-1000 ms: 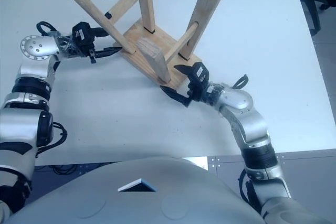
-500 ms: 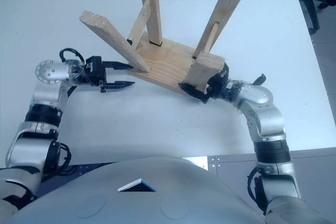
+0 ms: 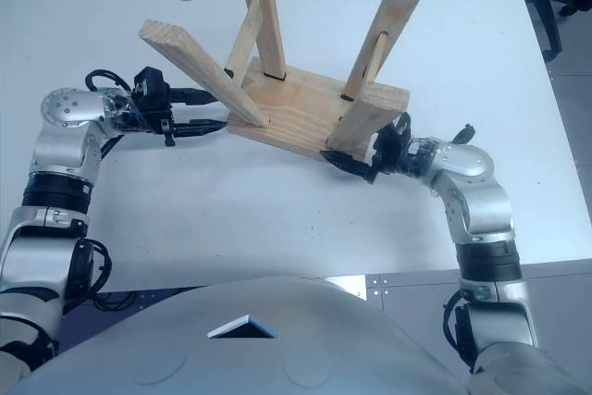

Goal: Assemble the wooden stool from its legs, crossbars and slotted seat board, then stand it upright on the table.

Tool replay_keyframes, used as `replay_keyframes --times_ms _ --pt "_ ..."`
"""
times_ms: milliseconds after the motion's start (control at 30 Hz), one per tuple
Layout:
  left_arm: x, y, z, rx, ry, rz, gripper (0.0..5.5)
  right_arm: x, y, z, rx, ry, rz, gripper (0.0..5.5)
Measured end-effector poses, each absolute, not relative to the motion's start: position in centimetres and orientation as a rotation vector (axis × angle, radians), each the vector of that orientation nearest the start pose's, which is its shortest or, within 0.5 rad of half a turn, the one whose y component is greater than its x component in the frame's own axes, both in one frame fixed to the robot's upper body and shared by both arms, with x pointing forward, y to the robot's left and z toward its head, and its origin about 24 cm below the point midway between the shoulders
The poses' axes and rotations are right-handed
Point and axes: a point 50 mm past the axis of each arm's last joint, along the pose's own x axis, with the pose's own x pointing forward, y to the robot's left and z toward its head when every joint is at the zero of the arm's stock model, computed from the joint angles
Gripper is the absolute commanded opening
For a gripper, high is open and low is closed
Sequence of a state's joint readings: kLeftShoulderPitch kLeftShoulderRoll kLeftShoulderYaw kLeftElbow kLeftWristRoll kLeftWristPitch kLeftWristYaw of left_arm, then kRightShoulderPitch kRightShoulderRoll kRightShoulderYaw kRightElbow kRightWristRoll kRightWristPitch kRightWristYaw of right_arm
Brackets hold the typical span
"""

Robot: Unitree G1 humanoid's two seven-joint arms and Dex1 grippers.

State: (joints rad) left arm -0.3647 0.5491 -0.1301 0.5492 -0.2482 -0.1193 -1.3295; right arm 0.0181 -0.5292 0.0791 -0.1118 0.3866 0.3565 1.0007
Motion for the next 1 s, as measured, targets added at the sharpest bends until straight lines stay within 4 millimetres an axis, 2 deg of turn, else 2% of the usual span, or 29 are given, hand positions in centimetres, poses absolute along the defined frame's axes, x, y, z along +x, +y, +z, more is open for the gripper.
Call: replay_keyframes --times_ms 133,367,600,900,1000 --pt "28.1 19.6 4.6 0.234 0.207 -1.318 2.41 21.9 -18.1 4.9 0.032 0.366 1.095 2.81" --pt "28.7 18.7 5.0 0.236 0.156 -1.336 2.41 21.9 -18.3 5.1 0.035 0.368 1.097 1.79" --pt "28.6 18.1 5.6 0.192 0.145 -1.389 1.37 22.2 -18.6 5.6 0.022 0.349 1.104 1.61" --pt "27.5 18.0 5.4 0.113 0.195 -1.437 1.21 22.2 -19.2 5.8 0.014 0.369 1.113 1.61" --pt "26.9 18.7 6.2 0.012 0.267 -1.463 1.14 22.0 -19.0 6.6 0.161 0.399 1.122 1.61"
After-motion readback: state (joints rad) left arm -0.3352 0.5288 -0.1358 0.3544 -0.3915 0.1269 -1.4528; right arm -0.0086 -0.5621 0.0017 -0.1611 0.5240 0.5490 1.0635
